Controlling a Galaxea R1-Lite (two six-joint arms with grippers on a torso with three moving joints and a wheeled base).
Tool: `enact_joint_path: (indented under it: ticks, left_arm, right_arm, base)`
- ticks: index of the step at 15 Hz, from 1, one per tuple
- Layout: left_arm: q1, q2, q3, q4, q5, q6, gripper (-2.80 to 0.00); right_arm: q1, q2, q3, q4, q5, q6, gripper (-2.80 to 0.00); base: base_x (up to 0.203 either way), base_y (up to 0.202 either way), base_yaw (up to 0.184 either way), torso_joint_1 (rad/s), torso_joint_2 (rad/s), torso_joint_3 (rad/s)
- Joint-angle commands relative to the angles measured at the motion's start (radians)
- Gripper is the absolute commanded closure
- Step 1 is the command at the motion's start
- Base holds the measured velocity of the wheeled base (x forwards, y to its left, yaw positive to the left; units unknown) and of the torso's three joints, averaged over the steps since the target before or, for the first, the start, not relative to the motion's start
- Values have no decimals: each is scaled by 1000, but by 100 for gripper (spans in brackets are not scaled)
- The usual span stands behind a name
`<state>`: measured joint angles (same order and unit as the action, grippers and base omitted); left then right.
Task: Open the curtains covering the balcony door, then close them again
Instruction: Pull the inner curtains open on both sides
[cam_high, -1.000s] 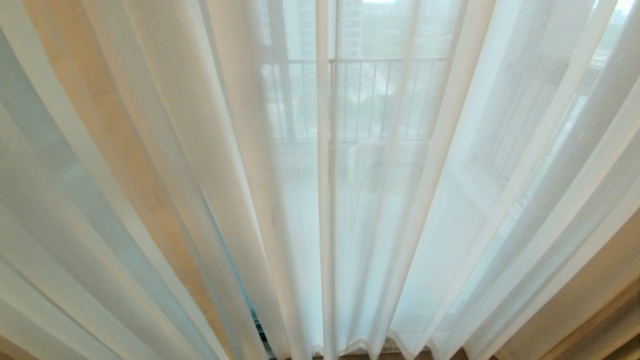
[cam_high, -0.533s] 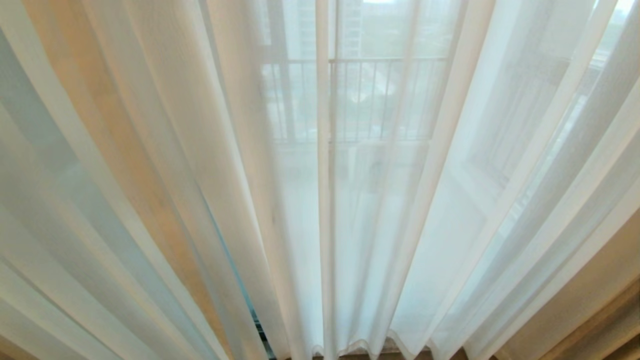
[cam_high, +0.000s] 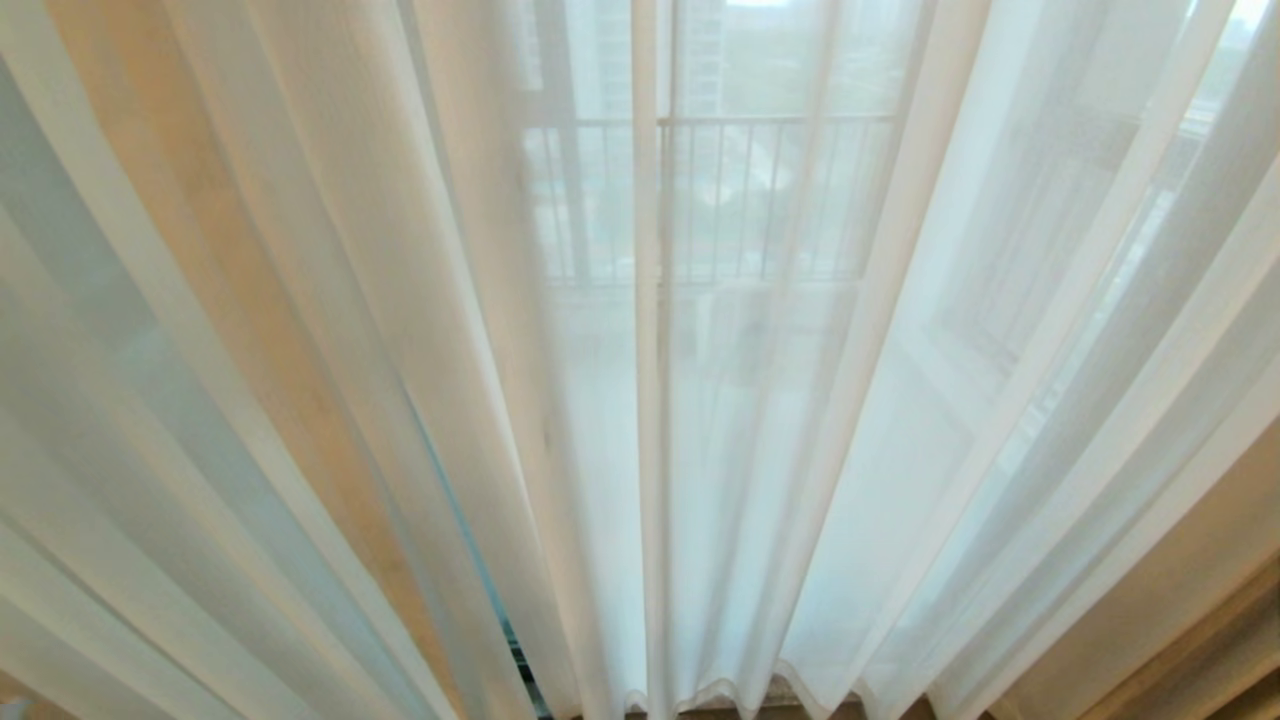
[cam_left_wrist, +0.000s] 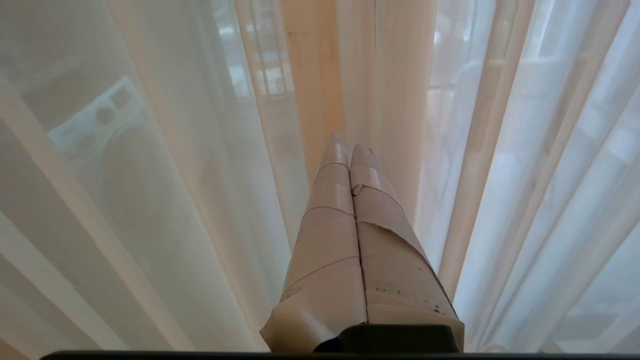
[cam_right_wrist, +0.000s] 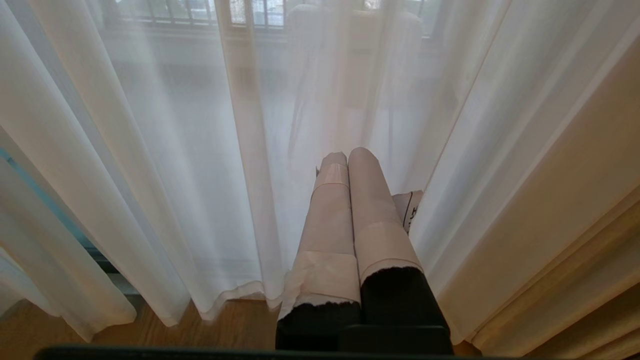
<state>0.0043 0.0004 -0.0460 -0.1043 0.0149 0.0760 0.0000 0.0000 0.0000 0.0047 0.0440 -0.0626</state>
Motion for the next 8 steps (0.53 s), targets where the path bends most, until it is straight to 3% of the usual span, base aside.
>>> enact_joint_path:
  ticks: [1,5,6,7,8]
  left_arm:
    - [0,4,-41,8,3,-3,0]
    - [-2,122,-116,-9,29,-5,0]
    - [-4,165,-126,-34,31,-5,-24]
    - [-5,217,-133,-76,33,-6,-280]
    - [-5,280,-136,-128,33,-8,-280]
  right_arm:
    - [0,0,0,0,0,-2,0]
    - [0,0,0,0,0,-2,0]
    - [0,0,0,0,0,0,0]
    - [0,0,0,0,0,0,0]
    - [0,0,0,0,0,-2,0]
  base:
    - [0,0,0,0,0,0]
    - [0,0,0,0,0,0]
    - [0,0,0,0,0,0]
    - [0,0,0,0,0,0]
    - [0,0,0,0,0,0]
